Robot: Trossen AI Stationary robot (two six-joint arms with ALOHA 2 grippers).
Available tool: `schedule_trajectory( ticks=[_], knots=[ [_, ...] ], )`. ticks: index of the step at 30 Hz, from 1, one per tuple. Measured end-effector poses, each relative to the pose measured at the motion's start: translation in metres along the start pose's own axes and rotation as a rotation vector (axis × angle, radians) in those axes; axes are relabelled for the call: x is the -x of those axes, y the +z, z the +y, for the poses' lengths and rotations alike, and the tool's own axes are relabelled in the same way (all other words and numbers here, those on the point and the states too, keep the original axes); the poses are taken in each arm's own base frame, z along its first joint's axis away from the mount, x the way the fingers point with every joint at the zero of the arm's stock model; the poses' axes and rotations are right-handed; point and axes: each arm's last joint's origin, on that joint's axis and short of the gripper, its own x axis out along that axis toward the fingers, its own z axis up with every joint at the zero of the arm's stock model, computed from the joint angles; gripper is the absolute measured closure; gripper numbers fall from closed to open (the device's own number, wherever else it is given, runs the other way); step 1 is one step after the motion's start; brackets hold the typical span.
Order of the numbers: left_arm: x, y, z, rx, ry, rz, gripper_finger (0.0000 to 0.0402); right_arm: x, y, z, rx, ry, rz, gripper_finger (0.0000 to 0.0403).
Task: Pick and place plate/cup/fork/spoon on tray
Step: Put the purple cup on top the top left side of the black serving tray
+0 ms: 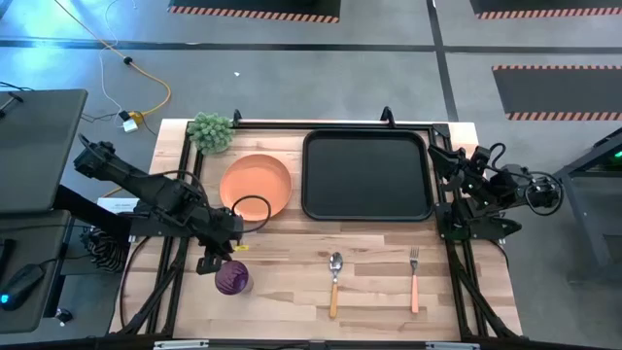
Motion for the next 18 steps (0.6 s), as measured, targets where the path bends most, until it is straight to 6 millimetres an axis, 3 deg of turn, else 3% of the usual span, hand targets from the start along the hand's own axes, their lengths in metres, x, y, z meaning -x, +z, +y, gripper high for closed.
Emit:
schedule_trajectory(
  ticks=[18],
  knots=[
    [-0.021,0.004,-0.007,-0.021,0.045,0.059,0.0305,0.000,0.000,0.000,-0.003,0.000,0.000,0.0293]
  ],
)
